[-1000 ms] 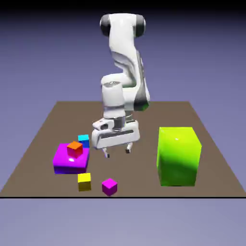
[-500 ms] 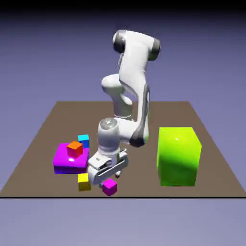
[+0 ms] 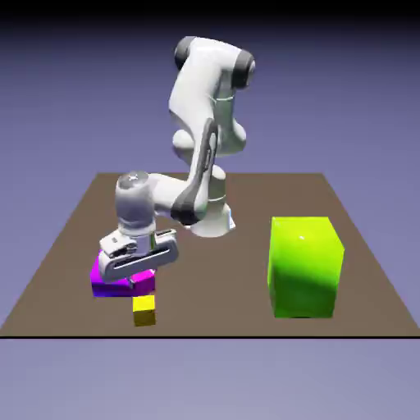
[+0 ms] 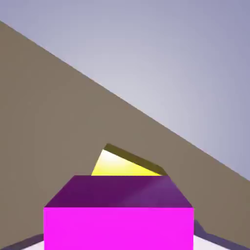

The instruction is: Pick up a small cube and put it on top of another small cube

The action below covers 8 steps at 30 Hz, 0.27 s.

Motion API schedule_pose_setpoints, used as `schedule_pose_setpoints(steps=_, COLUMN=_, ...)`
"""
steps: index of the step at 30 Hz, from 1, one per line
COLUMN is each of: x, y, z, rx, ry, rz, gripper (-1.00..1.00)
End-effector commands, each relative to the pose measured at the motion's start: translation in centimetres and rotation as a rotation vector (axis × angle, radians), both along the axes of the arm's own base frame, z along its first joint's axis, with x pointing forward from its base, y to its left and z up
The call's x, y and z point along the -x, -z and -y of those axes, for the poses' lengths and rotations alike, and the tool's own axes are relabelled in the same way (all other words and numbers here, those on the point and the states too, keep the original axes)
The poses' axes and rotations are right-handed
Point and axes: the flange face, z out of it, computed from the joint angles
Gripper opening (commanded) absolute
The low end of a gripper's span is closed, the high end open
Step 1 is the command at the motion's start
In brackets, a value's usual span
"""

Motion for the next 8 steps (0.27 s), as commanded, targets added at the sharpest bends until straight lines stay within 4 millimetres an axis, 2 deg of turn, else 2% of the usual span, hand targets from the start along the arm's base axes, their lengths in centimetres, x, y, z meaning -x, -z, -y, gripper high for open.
schedule_pose_setpoints(steps=1, x=0.0, y=0.2, z=0.0, rx=0.001, ry=0.000, rz=0.000, gripper=-1.00)
schedule_pose_setpoints(steps=2, x=0.0, y=0.2, z=0.0, rx=0.001, ry=0.000, rz=0.000, gripper=1.00)
schedule_pose_setpoints(steps=3, x=0.0, y=0.2, z=0.0, rx=0.001, ry=0.000, rz=0.000, gripper=1.00)
schedule_pose_setpoints(steps=7, x=-0.2, y=-5.8, z=-0.1, rx=0.001, ry=-0.001, rz=0.002, gripper=1.00)
schedule_pose_setpoints(steps=8, x=-0.1, y=-6.8, z=0.0, rx=0.001, ry=0.000, rz=0.000, gripper=1.00)
